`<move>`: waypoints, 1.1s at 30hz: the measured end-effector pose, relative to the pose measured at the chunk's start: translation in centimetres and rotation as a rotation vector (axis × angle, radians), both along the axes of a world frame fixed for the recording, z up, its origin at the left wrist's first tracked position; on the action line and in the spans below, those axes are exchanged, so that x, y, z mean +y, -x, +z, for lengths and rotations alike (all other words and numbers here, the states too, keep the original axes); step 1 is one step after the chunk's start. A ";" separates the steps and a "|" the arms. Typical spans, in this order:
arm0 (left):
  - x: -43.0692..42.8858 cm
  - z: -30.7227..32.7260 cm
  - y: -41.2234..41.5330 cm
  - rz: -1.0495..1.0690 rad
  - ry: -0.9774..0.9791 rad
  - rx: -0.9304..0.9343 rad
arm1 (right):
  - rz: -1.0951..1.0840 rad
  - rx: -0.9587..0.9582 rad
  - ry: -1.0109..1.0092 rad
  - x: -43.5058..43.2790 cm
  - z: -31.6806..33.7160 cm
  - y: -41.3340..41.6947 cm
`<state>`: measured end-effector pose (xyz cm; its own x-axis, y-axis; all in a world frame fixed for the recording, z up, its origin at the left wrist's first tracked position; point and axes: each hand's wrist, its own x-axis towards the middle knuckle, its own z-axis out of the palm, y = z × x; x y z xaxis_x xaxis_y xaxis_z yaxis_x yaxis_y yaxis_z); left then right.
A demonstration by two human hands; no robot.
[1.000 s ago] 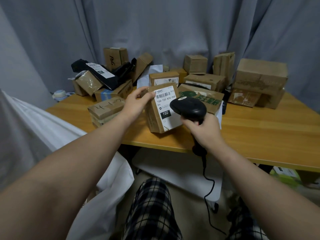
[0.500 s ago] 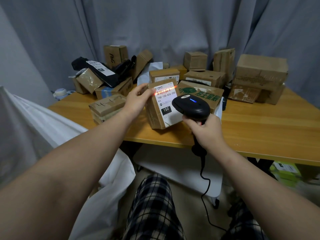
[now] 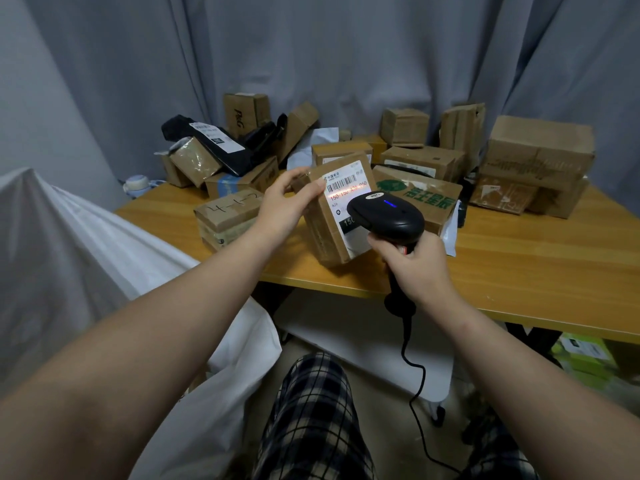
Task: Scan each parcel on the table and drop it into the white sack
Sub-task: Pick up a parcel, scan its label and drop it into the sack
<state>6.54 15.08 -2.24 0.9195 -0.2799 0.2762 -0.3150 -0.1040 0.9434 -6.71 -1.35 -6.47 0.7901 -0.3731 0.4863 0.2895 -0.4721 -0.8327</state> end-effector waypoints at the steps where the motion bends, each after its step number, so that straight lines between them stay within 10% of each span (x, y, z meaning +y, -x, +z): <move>1: 0.6 0.1 0.3 -0.006 -0.001 -0.011 | 0.013 0.001 0.003 0.4 0.1 -0.2; 12: 18.4 -0.5 7.7 0.432 0.015 -0.216 | 0.526 0.093 -0.012 13.2 -1.2 -3.9; 19: 29.1 -5.6 8.0 0.805 -0.798 -0.273 | 0.528 0.313 0.098 22.0 -4.6 -6.3; 26: 29.8 -10.3 2.3 0.650 -1.216 -0.105 | 0.454 0.482 0.212 24.3 -5.9 -7.3; 33: 24.6 -9.2 -0.6 0.545 -0.947 -0.199 | 0.346 0.336 -0.077 20.3 -5.5 -8.5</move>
<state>7.17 39.73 -11.40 0.9468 -0.0275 0.3208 -0.1445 -0.9266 0.3472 1.79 18.98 -12.01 0.9827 -0.0856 0.1643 0.1278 -0.3288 -0.9357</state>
